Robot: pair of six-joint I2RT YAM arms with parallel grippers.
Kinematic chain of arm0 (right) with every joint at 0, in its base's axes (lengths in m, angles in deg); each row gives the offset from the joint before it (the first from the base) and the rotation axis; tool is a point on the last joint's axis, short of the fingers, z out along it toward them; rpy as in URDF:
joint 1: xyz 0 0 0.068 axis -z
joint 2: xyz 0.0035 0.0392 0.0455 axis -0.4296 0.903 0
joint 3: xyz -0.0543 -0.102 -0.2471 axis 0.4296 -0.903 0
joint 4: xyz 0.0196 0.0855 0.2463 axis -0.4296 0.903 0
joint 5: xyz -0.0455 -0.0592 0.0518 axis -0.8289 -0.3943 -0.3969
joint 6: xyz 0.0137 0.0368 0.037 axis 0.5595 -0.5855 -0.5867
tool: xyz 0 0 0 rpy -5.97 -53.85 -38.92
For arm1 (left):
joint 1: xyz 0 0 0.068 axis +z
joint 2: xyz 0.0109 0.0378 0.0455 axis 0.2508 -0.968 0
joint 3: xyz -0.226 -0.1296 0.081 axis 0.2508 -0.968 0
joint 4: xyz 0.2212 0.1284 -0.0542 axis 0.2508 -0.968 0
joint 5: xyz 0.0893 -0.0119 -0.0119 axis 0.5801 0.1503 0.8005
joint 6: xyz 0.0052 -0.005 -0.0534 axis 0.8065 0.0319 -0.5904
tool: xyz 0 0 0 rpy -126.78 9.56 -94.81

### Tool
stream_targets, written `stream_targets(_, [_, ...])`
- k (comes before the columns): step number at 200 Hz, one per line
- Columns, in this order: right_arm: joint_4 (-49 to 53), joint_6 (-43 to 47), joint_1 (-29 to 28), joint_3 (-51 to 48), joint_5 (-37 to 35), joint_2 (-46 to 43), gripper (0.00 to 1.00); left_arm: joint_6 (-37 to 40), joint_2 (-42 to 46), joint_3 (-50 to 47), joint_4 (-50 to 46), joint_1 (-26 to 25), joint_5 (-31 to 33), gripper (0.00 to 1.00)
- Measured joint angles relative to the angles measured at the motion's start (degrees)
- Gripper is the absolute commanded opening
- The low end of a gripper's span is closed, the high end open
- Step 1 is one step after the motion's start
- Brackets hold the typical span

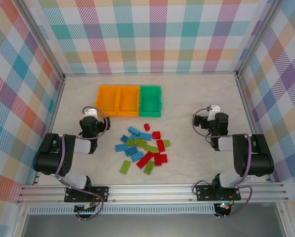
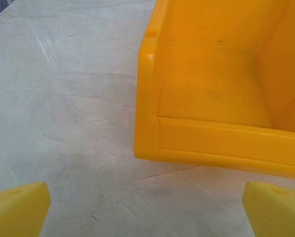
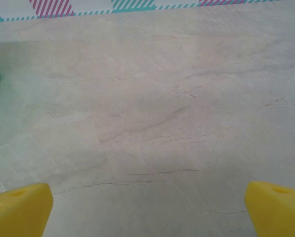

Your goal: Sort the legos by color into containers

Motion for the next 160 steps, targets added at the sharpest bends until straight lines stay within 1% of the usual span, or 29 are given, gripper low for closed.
stream_targets(129, [0.2,0.0,0.0,0.1,-0.1,0.0,1.0,0.0,0.0,0.0,0.0,0.0,0.0,1.0])
stream_targets(143, [2.6,0.0,0.0,0.5,-0.2,-1.0,1.0,0.0,0.0,0.0,0.0,0.0,0.0,1.0])
stream_targets(160, [10.3,-1.7,-0.1,1.6,-2.3,-6.7,1.0,0.0,0.0,0.0,0.0,0.0,0.0,1.0])
